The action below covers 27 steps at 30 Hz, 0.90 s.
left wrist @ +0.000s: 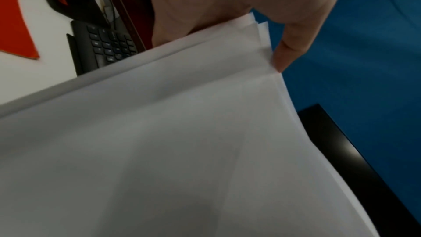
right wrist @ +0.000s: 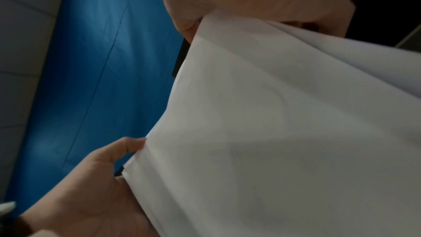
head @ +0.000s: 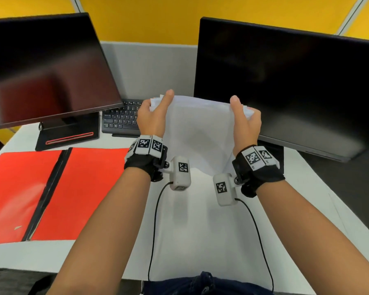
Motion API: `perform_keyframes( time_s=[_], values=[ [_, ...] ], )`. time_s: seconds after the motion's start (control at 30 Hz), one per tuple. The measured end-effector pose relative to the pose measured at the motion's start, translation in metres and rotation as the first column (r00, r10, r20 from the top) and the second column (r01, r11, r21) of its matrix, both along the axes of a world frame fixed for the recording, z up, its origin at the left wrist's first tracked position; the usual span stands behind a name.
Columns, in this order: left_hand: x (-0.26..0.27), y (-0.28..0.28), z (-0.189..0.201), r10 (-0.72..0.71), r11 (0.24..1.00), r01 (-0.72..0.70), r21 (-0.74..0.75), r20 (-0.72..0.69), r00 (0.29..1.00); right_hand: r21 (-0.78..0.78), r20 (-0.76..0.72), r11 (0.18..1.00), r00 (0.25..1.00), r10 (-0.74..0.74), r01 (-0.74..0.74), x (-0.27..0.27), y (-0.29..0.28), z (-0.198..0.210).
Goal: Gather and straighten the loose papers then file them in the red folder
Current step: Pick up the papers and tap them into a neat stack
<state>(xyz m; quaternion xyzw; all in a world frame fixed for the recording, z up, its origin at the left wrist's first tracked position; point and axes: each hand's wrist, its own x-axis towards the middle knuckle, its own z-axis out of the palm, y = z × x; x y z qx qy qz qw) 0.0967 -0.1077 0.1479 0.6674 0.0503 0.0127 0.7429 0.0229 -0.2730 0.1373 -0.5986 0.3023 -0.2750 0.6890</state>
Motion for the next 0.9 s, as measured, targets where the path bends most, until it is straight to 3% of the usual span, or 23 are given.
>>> perform_keyframes(
  time_s=[0.13, 0.33, 0.53, 0.7, 0.9],
  values=[
    [0.009, 0.009, -0.003, -0.054, 0.998, 0.054, 0.016, -0.03, 0.998, 0.017, -0.012, 0.999, 0.999, -0.048, 0.048, -0.004, -0.003, -0.001],
    [0.003, 0.016, -0.007, -0.157, 0.983, 0.155, -0.096, -0.015, 0.988, -0.145, 0.082, 0.975, 0.984, -0.16, 0.17, -0.008, 0.001, -0.006],
    [0.003, 0.002, -0.004, -0.003, 1.0, 0.002, -0.02, -0.055, 0.998, -0.027, 0.073, 0.975, 0.973, -0.22, 0.223, -0.007, 0.011, -0.002],
    [0.011, 0.003, -0.007, 0.05, 0.998, -0.048, 0.029, -0.054, 0.997, -0.17, 0.023, 0.966, 0.981, -0.192, 0.193, 0.0, 0.015, 0.002],
    [0.007, 0.006, -0.011, 0.007, 0.998, -0.008, -0.068, -0.012, 1.0, -0.236, 0.057, 0.948, 0.977, -0.204, 0.212, -0.001, 0.005, -0.007]
  ],
)
